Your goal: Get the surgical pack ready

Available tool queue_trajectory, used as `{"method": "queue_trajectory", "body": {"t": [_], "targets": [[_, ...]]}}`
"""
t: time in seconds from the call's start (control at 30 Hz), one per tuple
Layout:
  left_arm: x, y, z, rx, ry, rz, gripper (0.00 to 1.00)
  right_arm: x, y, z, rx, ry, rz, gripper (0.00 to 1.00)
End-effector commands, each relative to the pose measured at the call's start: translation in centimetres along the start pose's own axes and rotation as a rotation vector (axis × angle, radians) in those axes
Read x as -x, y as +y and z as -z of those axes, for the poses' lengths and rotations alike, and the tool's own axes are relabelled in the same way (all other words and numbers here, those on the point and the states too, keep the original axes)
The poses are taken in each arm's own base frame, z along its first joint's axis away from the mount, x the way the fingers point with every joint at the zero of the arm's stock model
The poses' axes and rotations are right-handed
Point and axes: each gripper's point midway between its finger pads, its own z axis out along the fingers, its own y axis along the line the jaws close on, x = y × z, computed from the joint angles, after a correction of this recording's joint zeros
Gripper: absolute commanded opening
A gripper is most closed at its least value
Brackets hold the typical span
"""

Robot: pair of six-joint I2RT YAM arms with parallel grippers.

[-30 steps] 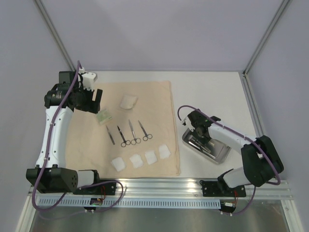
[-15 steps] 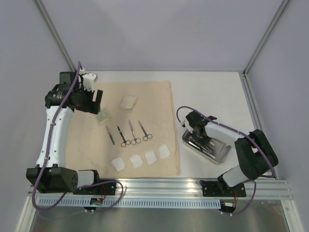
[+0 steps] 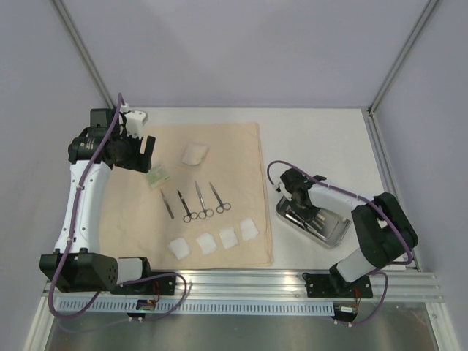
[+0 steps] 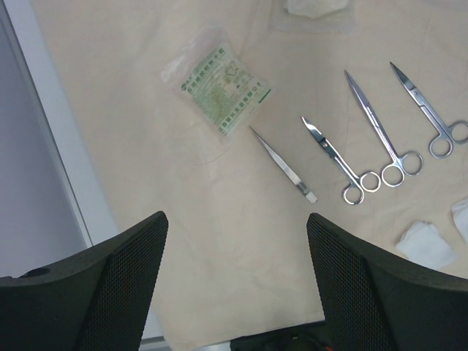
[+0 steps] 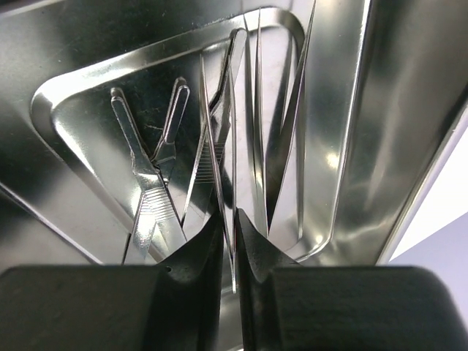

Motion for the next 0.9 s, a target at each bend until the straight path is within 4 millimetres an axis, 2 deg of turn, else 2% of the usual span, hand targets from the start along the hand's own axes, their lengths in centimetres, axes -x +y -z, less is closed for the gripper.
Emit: {"method": "queue_trajectory", "body": {"t": [0.0, 0.23, 0.33, 0.43, 0.53, 0.6, 0.63, 0.7, 0.73, 0.8, 0.87], "targets": [[0.6, 0.4, 0.5, 0.02, -0.026, -0.014, 0.87, 1.3, -0.8, 0.6, -0.025, -0.033, -0.031, 0.13], [0.6, 0.4, 0.5, 0.019, -0.028, -0.011, 0.87, 2.3, -1.0, 1.9, -0.012, -0.058, -0.069, 0.27], [0.5, 0.4, 0.5, 0.023, -0.03, -0.011, 0.87, 2.2, -1.4, 2.7, -0.029, -0.057, -0.082, 0.28], [0.2, 0.5, 0.3, 0.029, -0.022, -0.015, 0.87, 2.7, -2.2, 4.5, -0.052, -0.087, -0.098, 0.28], [-1.1, 0.5, -0.8, 0.028, 0.022, -0.018, 0.87, 3.9, -3.0, 7.4, -0.079, -0.15, -0.123, 0.29], [-3.2, 0.2, -2.6, 0.009, 0.094, -0.002, 0.85, 5.2, -3.8, 9.8, -0.104, -0.225, -0.156, 0.29], [-5.0, -0.3, -3.6, -0.013, 0.149, 0.001, 0.84, 5.7, -3.9, 10.5, -0.107, -0.255, -0.17, 0.29], [-6.9, -1.3, -5.0, -0.077, 0.227, 0.013, 0.81, 6.9, -4.4, 12.1, -0.108, -0.332, -0.223, 0.28], [-8.0, -1.8, -5.6, -0.104, 0.268, 0.017, 0.8, 7.4, -4.4, 12.6, -0.105, -0.359, -0.239, 0.28], [-9.1, -1.8, -6.8, -0.11, 0.313, 0.018, 0.8, 8.2, -4.7, 13.3, -0.104, -0.418, -0.276, 0.28], [-9.9, -1.7, -7.7, -0.09, 0.347, -0.003, 0.84, 9.1, -4.6, 13.7, -0.094, -0.469, -0.305, 0.27]]}}
